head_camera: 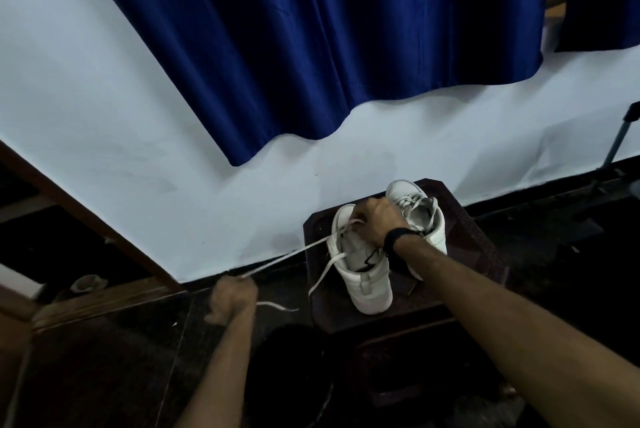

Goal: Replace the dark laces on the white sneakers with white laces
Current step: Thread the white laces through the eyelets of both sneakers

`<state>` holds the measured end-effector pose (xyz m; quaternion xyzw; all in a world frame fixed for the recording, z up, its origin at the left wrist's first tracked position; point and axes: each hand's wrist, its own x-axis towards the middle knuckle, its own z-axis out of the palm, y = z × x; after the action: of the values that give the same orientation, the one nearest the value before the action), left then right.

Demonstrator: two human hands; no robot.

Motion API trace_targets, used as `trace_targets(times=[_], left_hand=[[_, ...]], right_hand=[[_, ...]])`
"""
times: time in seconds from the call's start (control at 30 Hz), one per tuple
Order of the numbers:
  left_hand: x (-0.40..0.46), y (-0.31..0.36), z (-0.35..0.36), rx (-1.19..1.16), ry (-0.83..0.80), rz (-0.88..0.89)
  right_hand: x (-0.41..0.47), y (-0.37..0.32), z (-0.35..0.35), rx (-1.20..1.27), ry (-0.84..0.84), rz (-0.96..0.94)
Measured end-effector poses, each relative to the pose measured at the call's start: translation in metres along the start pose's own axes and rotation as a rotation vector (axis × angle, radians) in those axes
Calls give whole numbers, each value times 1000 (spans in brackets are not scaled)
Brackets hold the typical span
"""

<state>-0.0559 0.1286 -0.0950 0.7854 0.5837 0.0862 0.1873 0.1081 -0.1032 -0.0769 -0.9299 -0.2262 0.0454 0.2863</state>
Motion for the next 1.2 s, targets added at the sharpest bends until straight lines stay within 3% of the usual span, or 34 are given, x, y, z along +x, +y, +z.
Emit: trace_targets(times=[0.07, 0.13, 0.2, 0.27, 0.37, 0.47, 0.6, 0.67, 0.77, 0.9, 1.0, 1.1, 1.2], left_hand=[[-3, -8, 10, 95, 13, 188], [-9, 5, 25, -37, 6, 483], [-24, 36, 34, -278, -185, 678], [-43, 67, 38, -405, -407, 752], [-61, 88, 43, -422, -512, 773], [-54, 79, 46, -375, -354, 739], [-38, 54, 37, -417, -84, 445], [-34, 38, 29, -419, -27, 288], [-33, 19, 22, -387, -9, 196], [-37, 16, 32, -281, -86, 255], [-48, 26, 35, -510, -122, 378], [-69, 38, 30, -734, -423, 492], [-81, 44, 33, -697, -584, 579]], right_hand=[[-3, 0, -5, 36, 52, -14], [-6, -1, -7, 56, 85, -24], [-8, -2, -5, 66, 102, -43], [-9, -2, -3, 91, 110, -56], [-10, 2, -6, 155, 131, -83], [-13, 7, -12, 208, 162, -111], [-20, 8, -6, 113, 210, -147], [-24, 9, -2, 87, 209, -122], [-30, 6, -1, 38, 187, -95], [-41, -12, 0, -231, 27, -16], [-46, -29, 12, -347, -63, 47], [-43, -40, 16, -199, -96, 155], [-36, -42, 7, 11, -43, 270]])
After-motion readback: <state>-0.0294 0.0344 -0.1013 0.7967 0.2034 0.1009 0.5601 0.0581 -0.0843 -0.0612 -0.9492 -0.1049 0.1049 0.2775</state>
